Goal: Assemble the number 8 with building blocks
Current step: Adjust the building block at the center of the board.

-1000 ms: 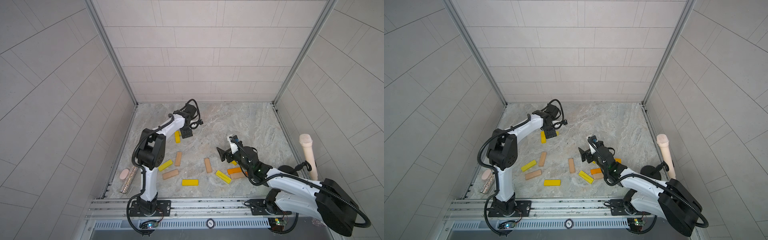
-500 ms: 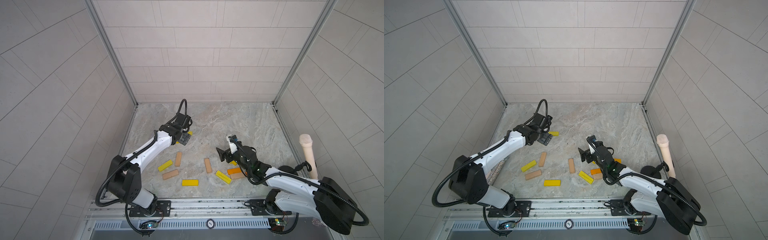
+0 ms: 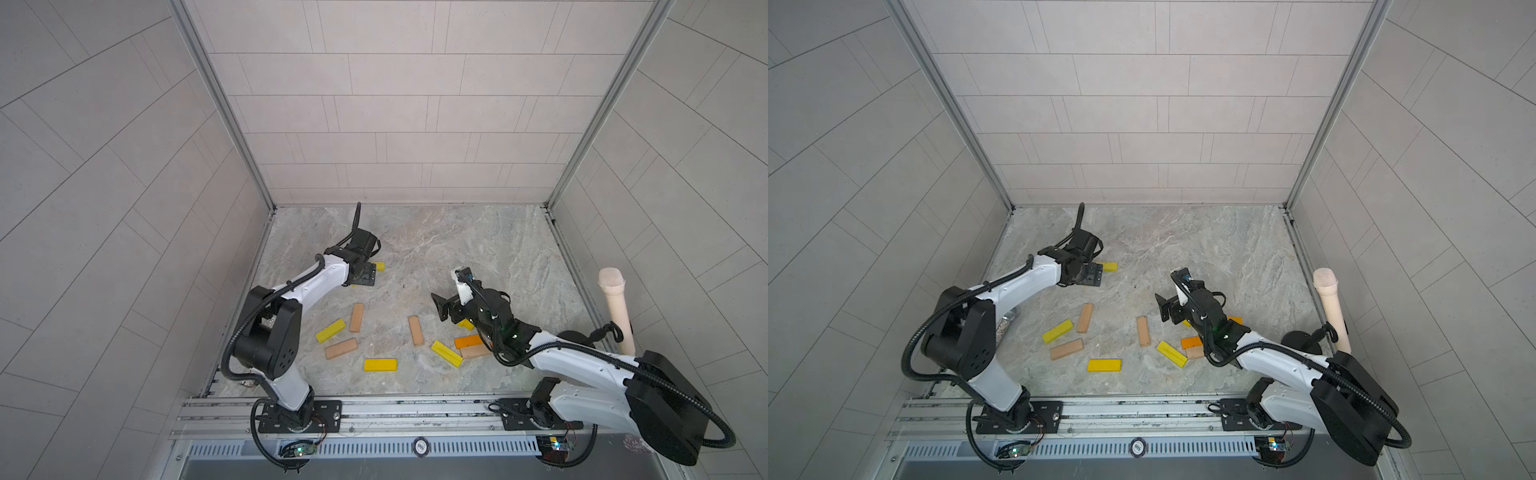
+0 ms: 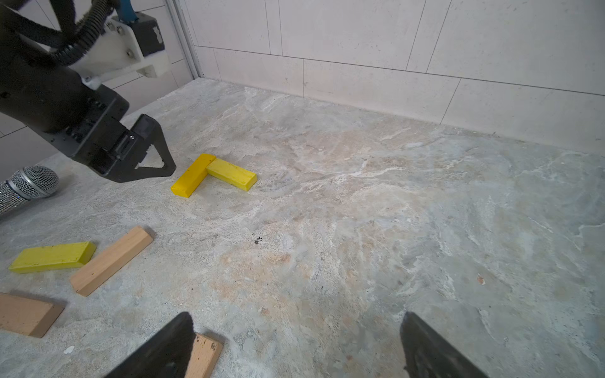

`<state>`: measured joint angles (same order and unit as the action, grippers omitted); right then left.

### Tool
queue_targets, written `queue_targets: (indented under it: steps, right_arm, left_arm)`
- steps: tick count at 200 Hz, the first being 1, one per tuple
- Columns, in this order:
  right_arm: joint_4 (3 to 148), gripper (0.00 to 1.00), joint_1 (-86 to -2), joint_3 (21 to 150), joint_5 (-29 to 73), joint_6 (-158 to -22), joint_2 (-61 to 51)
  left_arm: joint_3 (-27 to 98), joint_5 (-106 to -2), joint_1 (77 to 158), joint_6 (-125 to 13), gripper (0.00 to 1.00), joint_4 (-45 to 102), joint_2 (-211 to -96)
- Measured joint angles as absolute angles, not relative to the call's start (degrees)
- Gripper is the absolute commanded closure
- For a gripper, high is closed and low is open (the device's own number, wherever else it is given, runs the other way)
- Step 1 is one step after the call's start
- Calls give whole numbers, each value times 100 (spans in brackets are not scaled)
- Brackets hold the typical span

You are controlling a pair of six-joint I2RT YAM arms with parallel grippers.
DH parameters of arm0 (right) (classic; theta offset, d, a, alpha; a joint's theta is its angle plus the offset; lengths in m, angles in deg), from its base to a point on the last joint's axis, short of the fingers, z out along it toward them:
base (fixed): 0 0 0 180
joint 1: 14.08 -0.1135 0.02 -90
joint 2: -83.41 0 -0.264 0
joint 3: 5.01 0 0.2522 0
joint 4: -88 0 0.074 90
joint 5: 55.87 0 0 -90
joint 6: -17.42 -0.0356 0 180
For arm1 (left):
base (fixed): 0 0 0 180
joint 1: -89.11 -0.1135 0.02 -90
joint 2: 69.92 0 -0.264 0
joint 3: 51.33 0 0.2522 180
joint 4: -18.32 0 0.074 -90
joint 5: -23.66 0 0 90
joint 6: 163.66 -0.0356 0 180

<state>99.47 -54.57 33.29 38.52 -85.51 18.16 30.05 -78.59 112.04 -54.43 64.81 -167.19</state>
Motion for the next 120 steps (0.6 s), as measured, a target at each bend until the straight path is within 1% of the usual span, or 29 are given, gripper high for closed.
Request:
queue_targets:
  steps: [37,71,120]
  right_arm:
    - [9908,0,-5457,3351,3863,-8573,1816]
    - [9829,1,-5457,3351,3876,-8581,1816]
    - [9794,1,-5457,3351,3904,-8594,1816]
  left_arm:
    - [3162,-7617,10995,-5111,14,6350,-17091]
    - [3317,-7315,10815,-5076,17,6184,-17482]
    - [3573,-7232,10693,-5172,27,6097,-17803]
